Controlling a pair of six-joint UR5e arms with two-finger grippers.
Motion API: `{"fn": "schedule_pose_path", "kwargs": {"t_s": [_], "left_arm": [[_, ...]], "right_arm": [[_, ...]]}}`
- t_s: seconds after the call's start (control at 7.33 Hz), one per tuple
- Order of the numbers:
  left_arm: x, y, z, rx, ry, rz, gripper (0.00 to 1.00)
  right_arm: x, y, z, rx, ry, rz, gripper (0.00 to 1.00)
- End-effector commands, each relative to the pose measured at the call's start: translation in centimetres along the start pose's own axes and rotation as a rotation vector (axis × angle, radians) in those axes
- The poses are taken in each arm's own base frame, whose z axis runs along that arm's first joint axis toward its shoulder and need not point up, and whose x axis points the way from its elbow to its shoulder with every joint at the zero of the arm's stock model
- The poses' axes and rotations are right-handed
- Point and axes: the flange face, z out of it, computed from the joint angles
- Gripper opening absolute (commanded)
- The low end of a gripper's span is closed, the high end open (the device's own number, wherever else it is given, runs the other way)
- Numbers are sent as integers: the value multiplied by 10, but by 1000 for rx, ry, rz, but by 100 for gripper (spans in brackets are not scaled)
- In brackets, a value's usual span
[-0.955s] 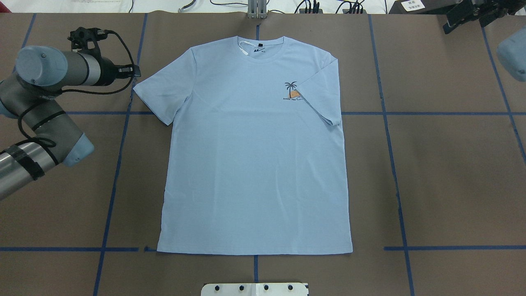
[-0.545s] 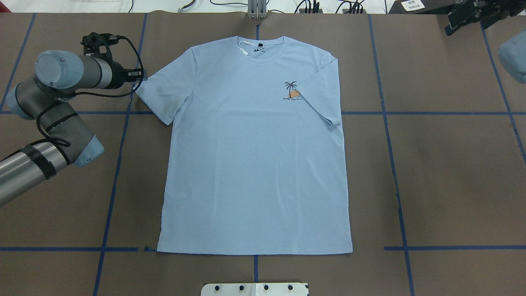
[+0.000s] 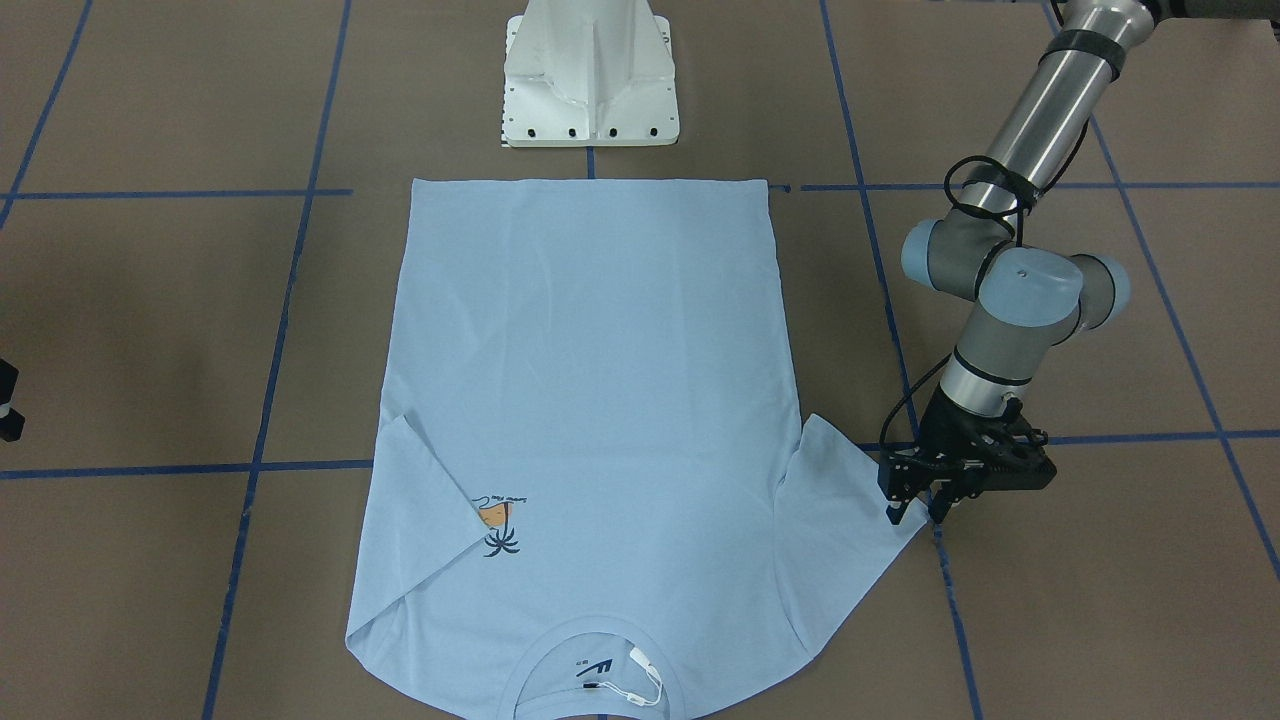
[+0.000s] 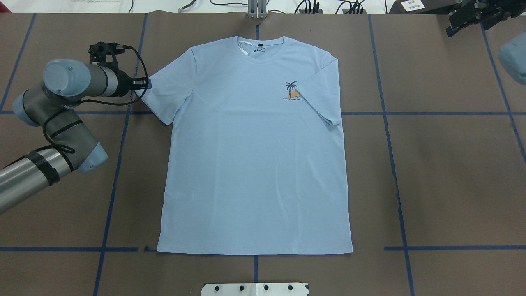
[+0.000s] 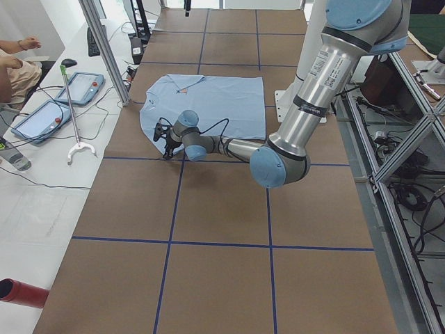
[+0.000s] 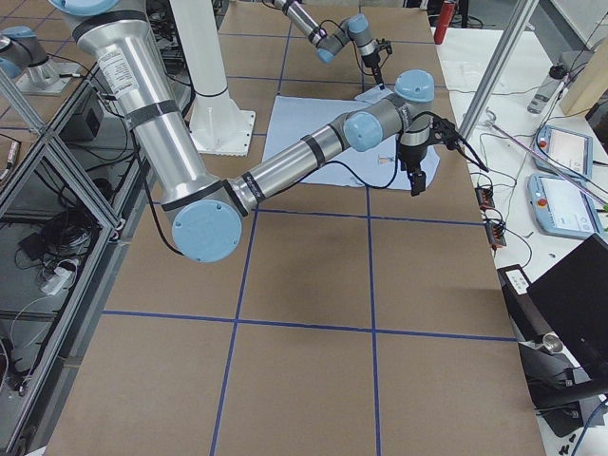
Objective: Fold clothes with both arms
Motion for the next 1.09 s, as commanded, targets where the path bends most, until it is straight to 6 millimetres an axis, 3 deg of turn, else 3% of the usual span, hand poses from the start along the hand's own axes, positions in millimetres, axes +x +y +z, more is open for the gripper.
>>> {"fn": "schedule_pose_path", "kwargs": {"t_s": [0.0,0.14,0.27,0.82,0.95], "left_arm": [[-1,3,1,-4,-3,14,57],[-1,3,1,-5,-4,14,44],[1,2,0,-2,1,15,0],[21,-6,-12,23,22,18,0],[47,-16,-20,16,12,6,0]], "right_arm": [[0,0,1,-2,1,1,100],[0,0,1,-2,1,1,100],[0,0,1,-2,1,1,100],[-1,0,0,1,0,0,100],[0,1,0,0,0,4,100]]}}
